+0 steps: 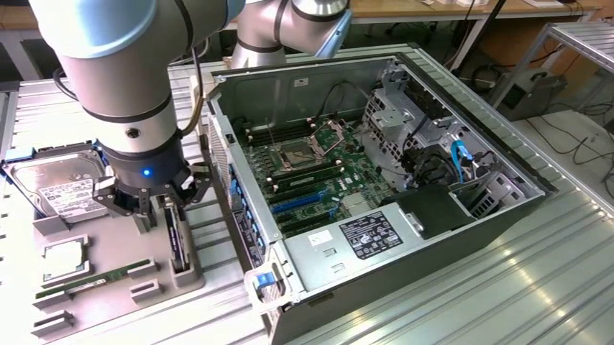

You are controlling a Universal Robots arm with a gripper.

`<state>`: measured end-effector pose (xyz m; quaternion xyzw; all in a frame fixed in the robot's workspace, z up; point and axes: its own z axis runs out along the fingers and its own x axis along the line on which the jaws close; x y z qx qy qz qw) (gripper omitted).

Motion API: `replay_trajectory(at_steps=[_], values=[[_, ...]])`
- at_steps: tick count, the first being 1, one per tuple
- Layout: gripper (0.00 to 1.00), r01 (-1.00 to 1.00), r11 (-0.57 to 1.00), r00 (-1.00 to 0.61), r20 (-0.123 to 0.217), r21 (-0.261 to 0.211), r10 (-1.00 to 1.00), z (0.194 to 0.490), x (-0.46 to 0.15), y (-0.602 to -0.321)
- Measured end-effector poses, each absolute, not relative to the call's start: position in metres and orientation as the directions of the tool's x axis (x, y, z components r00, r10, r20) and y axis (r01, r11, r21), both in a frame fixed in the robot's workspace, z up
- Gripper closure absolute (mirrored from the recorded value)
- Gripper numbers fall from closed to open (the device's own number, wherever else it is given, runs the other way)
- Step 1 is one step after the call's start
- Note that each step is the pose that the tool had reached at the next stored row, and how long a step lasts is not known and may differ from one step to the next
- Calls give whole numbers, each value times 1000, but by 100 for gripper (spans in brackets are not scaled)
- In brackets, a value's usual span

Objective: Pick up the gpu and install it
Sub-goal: 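Pick up the gpu and move the gpu toward the slot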

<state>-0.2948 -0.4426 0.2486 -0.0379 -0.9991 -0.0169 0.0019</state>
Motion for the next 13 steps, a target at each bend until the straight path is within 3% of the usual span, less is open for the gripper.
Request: replay_trajectory(at_steps=[9,12,13], values=[[56,76,997,-997,6,34,76,245,-295,-442],[64,76,997,-997,6,34,76,245,-295,-442],[71,76,997,-997,6,34,76,245,-295,-442]])
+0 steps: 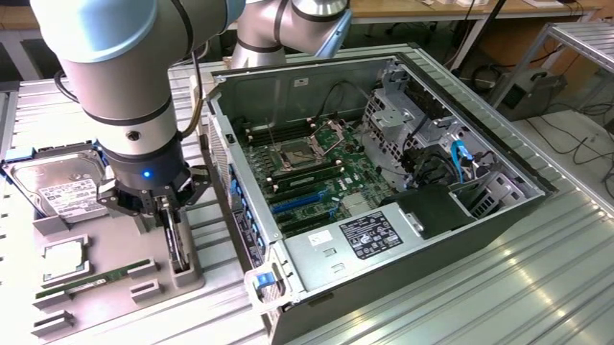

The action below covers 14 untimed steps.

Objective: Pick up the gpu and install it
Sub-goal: 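Pick up the gpu and move the gpu toward the slot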

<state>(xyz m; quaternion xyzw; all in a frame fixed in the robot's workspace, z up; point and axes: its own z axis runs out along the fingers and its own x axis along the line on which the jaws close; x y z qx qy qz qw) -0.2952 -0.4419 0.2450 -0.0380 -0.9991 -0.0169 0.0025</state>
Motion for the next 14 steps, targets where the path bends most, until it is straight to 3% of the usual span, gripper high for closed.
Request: replay_trajectory(at_steps=[14], values=[[74,27,999,-1000,6,34,27,245,-295,-442]])
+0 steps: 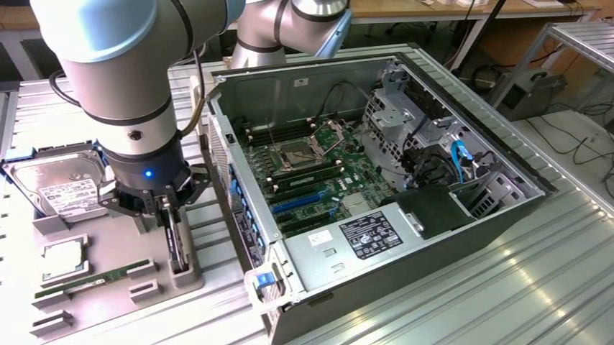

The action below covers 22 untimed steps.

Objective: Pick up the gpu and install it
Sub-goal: 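Pick up the gpu and move the gpu toward the slot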

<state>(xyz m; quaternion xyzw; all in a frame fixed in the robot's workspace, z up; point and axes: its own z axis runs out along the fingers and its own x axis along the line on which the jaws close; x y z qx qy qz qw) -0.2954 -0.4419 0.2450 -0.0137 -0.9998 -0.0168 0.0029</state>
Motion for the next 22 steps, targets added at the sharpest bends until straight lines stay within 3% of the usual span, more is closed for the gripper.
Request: replay_trajectory(at_steps=[22], values=[[74,24,999,-1000,6,34,24,259,-295,-442]])
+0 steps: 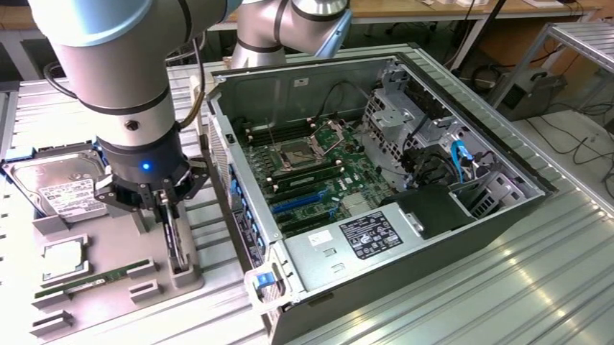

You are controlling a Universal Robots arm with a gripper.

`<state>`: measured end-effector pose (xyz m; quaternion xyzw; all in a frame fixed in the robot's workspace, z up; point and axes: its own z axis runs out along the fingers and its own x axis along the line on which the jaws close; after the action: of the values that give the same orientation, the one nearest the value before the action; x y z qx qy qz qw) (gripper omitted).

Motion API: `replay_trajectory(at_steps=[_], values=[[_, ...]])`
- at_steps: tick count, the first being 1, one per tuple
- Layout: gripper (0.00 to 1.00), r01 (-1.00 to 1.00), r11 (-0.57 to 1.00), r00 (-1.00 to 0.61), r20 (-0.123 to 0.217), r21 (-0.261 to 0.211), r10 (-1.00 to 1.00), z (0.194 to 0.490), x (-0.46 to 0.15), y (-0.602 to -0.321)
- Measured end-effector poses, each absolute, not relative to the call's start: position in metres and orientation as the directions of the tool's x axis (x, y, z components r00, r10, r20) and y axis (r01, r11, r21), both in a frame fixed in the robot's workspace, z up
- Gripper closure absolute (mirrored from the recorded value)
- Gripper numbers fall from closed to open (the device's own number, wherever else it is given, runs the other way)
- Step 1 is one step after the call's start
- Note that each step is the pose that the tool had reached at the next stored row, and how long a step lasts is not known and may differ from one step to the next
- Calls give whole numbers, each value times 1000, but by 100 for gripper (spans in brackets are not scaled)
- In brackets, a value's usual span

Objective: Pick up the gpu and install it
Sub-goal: 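Pick up the gpu and move the gpu toward the slot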

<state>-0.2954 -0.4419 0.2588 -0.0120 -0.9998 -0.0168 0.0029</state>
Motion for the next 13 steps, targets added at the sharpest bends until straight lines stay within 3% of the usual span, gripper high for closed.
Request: replay_trajectory(at_steps=[13], values=[[74,24,999,-1000,6,34,24,287,-295,-442]])
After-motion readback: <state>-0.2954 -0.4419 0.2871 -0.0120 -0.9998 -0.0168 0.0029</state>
